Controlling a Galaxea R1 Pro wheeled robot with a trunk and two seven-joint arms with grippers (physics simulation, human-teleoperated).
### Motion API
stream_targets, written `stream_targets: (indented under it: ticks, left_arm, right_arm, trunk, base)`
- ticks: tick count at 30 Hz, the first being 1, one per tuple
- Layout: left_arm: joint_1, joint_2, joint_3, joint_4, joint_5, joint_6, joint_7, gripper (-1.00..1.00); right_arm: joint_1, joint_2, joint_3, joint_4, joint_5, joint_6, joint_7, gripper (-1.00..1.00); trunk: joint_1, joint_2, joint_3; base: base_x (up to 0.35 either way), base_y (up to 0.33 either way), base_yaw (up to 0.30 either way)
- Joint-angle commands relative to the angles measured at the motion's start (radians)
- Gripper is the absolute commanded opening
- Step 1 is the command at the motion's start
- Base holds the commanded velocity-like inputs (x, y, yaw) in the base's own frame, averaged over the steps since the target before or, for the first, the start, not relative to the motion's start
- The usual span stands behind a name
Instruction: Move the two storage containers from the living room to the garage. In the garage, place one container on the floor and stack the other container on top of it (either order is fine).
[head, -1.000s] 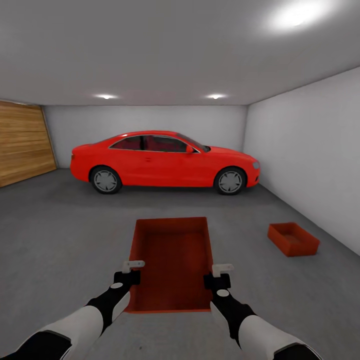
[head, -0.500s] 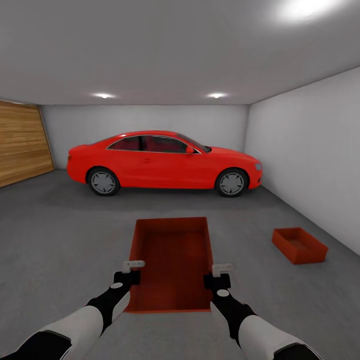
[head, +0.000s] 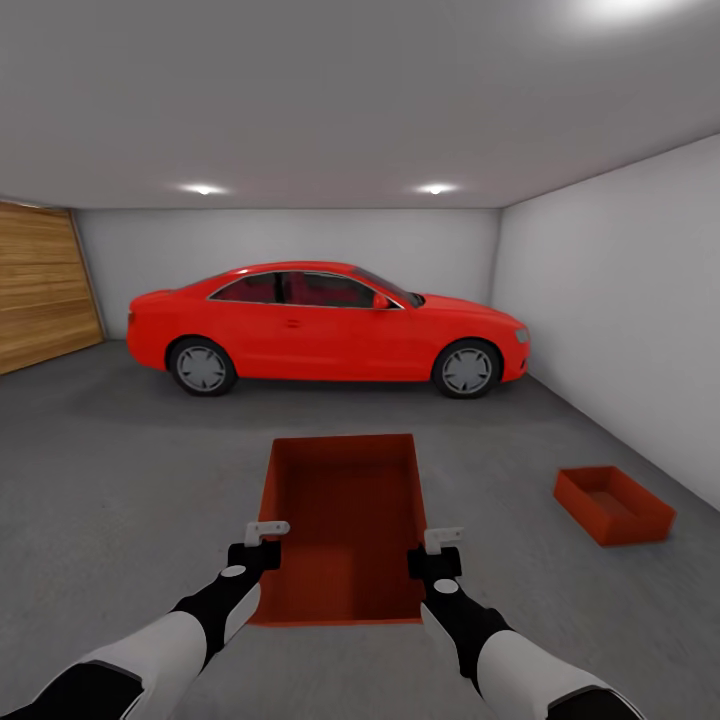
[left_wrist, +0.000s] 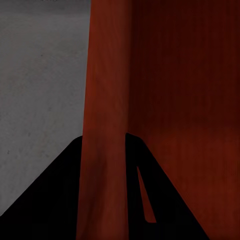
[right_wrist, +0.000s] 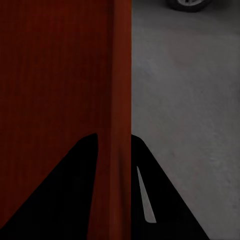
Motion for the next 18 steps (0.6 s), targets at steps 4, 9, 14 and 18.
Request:
stream_targets:
  ticks: [4, 9, 14, 18]
  left_arm:
    - [-0.001, 0.026, 0.062, -0.003, 0.002, -0.005, 0.013, -1.00]
    - [-0.001, 0.026, 0.062, -0.003, 0.002, -0.005, 0.013, -1.00]
    - [-0.001, 0.026, 0.062, -0.003, 0.002, -0.005, 0.013, -1.00]
    - [-0.001, 0.026, 0.062, -0.003, 0.002, -0.005, 0.013, -1.00]
  right_arm:
    - [0.000, -0.012, -0.020, 0.006, -0.015, -0.005, 0.000, -1.00]
    - [0.000, -0.012, -0.020, 0.006, -0.015, -0.005, 0.000, -1.00]
    - [0.000, -0.012, -0.020, 0.006, -0.014, -0.005, 0.000, -1.00]
    - [0.000, -0.012, -0.020, 0.006, -0.014, -0.005, 0.000, -1.00]
  trunk:
    - [0.001, 0.000, 0.000]
    - [0.001, 0.000, 0.000]
    - [0.001, 0.000, 0.000]
    - [0.001, 0.000, 0.000]
  base:
    - [0.321, 0.000, 0.000]
    - [0.321, 0.000, 0.000]
    - [0.321, 0.000, 0.000]
    - [0.321, 0.000, 0.000]
